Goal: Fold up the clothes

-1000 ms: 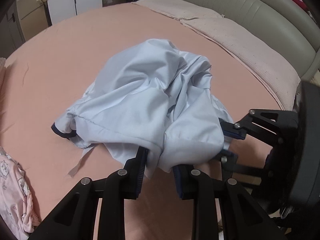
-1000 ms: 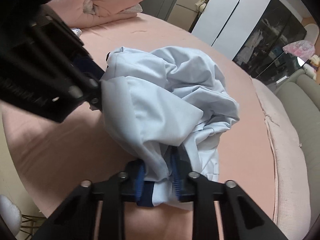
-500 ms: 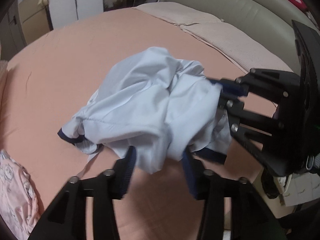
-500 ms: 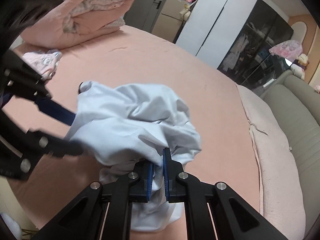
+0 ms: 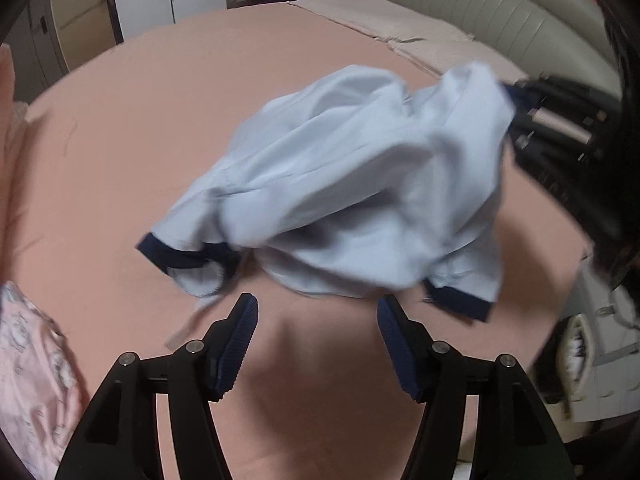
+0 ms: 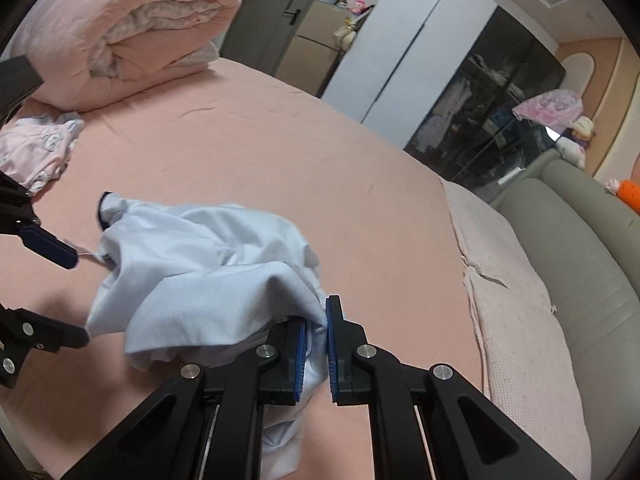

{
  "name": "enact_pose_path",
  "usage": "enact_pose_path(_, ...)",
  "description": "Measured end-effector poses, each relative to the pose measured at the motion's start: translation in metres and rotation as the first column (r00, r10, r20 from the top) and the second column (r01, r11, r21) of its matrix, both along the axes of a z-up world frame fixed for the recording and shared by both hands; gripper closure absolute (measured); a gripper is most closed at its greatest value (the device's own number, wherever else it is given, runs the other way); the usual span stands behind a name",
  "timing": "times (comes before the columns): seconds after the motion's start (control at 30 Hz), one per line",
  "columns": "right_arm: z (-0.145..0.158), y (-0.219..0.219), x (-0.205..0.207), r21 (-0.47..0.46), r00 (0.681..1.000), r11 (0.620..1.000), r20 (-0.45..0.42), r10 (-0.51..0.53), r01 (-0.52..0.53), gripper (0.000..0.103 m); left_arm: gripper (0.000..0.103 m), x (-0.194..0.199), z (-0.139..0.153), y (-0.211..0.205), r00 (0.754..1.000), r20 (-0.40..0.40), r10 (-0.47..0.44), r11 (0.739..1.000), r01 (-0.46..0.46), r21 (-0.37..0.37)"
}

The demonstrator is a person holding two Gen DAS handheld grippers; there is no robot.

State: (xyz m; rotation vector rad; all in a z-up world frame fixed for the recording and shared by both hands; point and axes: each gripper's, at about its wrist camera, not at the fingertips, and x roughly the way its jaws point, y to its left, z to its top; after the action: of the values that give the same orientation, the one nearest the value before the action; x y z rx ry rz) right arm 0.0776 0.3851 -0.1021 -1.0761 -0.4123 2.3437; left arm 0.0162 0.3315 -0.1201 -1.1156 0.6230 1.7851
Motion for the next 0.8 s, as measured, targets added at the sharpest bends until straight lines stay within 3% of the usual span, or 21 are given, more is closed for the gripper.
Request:
enact_pose_path(0.17, -0.003, 0.025, 0.002, 0.032, 0.998, 0.998, 0.019, -0.056, 0.056, 0.097, 0.043, -0.006, -0.002, -0.005, 0.998, -0.068, 0.015, 1.000, -0.017, -0.018)
enact_pose_path(0.57, -0.023, 0.078, 0.001, 0.010, 0.975, 0.977, 0.075, -0.211, 0.211, 0.097, 0.043, -0.028, -0.026, -0.009, 0.990, -0.117, 0.081, 0.991, -0.092, -0.094)
enact_pose_path(0.8, -0.052, 0.107, 0.010, -0.023, 0.944, 0.954, 0.152, -0.292, 0.298, 0.097, 0.043, -0.035, -0.028, -0.015, 0.985, -0.134, 0.110, 0.988, -0.123, -0.092)
